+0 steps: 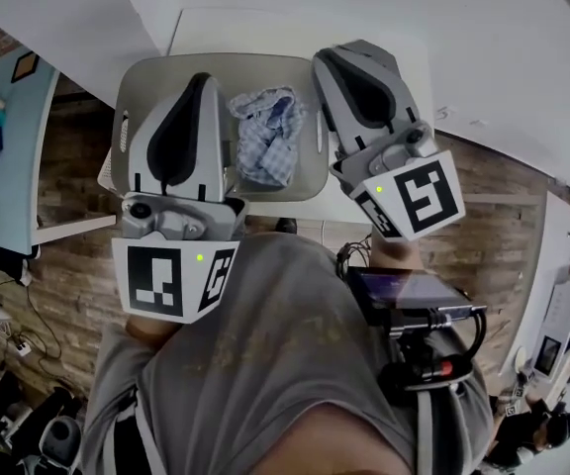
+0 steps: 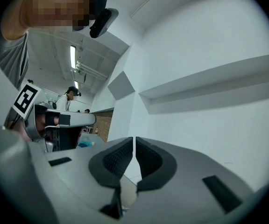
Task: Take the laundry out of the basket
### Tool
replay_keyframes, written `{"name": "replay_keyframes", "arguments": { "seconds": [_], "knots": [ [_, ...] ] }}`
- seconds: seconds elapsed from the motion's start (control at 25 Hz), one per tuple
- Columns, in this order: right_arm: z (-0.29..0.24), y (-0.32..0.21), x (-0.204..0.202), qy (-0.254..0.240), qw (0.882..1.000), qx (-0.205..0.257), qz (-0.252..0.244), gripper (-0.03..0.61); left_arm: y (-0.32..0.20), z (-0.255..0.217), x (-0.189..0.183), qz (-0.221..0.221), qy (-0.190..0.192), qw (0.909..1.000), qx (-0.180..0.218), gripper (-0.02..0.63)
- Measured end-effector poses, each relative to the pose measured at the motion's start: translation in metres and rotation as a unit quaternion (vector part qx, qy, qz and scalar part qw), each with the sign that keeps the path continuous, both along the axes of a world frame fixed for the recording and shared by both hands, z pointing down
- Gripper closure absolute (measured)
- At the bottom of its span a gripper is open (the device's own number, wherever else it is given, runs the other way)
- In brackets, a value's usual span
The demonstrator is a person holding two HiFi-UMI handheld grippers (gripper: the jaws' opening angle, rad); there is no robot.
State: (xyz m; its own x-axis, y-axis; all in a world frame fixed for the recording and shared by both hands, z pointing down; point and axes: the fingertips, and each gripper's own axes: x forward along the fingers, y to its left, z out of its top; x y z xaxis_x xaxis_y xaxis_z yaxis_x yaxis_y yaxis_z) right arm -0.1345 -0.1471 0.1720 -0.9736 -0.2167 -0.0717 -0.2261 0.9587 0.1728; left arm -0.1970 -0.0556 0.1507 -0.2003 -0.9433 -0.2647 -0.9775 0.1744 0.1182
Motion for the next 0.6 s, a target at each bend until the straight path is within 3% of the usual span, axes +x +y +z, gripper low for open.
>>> {"name": "replay_keyframes", "arguments": {
  "seconds": [0.28, 0.6],
  "knots": [
    [0.034, 0.003, -0.020, 0.044, 0.999, -0.025, -0.017, 0.548, 0.002, 0.019, -0.018, -0.013, 0.027, 0.9994, -0.019, 0.605],
    [0.073, 0.009, -0.064, 0.101, 0.994, -0.041, -0.033, 0.458, -0.001, 0.036, -0.049, -0.018, 0.050, 0.9980, -0.034, 0.604]
  ]
}}
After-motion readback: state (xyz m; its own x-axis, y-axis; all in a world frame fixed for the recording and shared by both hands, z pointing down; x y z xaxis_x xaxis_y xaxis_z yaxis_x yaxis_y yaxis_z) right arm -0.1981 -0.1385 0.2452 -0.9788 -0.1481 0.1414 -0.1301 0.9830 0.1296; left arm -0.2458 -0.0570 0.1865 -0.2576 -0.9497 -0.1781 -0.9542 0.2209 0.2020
